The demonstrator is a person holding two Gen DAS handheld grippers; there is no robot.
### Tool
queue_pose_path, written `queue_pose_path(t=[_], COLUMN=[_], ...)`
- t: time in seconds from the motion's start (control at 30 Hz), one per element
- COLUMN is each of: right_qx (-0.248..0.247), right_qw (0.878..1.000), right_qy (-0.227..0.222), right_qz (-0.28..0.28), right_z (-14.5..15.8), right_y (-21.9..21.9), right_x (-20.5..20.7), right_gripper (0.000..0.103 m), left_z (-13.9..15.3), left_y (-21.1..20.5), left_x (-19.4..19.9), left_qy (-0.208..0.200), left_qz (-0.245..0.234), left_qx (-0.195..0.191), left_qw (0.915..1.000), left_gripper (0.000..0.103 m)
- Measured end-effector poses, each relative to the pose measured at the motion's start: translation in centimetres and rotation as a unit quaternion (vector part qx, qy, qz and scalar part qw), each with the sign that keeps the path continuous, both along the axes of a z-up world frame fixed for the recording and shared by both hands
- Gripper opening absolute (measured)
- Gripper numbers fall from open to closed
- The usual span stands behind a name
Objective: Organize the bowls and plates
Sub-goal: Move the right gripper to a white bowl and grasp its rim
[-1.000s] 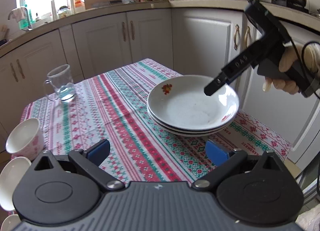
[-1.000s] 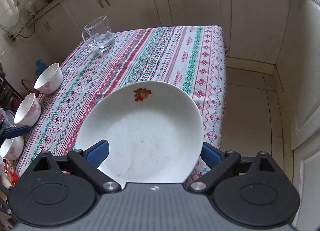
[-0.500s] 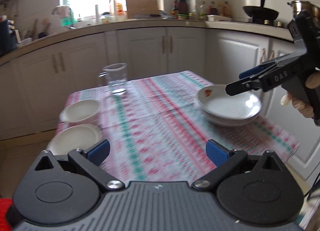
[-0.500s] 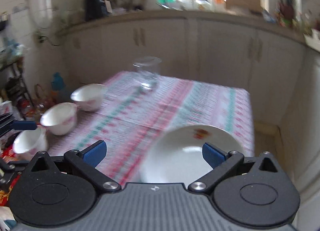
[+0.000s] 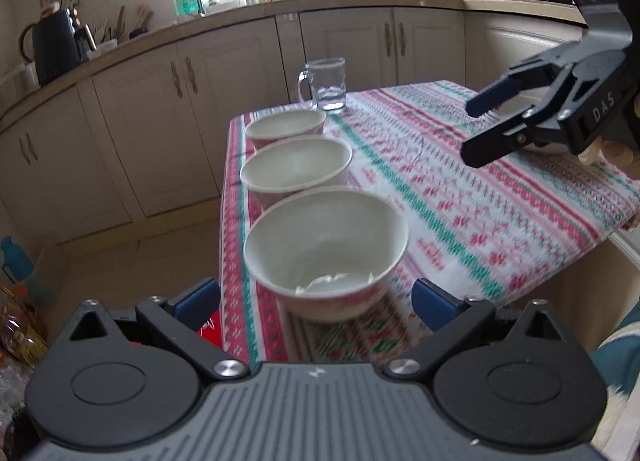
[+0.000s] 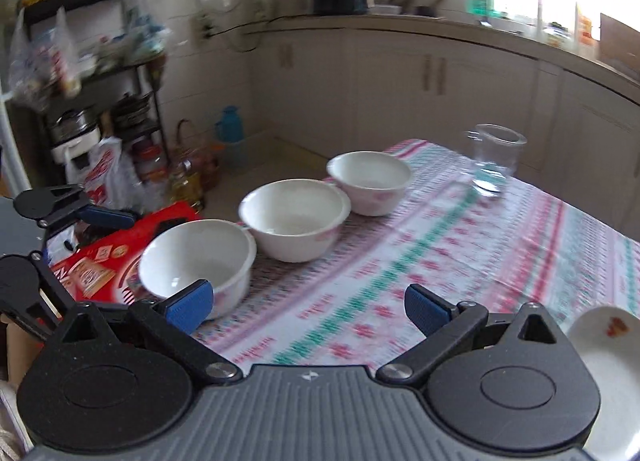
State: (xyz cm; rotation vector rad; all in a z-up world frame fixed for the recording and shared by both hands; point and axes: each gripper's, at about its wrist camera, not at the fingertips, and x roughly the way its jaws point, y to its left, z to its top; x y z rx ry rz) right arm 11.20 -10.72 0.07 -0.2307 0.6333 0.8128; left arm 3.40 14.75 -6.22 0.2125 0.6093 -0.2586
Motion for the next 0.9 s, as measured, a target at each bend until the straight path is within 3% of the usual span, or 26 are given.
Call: queue_pose_path(t=[0.17, 0.5, 0.63, 0.9], right_qx=[-0.006, -0.008, -0.003, -0.001], right_qw=[0.999, 0.998, 0.997, 0.995], right_qy=[0.014, 0.051, 0.066, 0.086], right_qz=[0.032, 0.039, 0.047, 0.059], right_z=[-0.5, -2.4, -2.7, -3.3], right_y=[3.4, 6.8, 7.1, 7.9], right_x=[0.2, 1.6, 2.0, 2.6], right_gripper=[0.103, 0.100, 0.086, 0.066], left_z=[-1.3, -2.1, -2.1, -2.2], left_y=[0.7, 0.9, 0.8, 0.8], left_x=[0.8, 2.2, 2.4, 2.5], left_qy=[0.001, 0.001, 0.000, 0.002], left_qz=[-0.017, -0.048, -0.058, -0.064], left_qx=[-0.015, -0.027, -0.028, -0.033], left_qw=[0.9997, 0.9985, 0.9979, 0.9974], left_gripper=[0.100, 0.100, 0.091, 0.087])
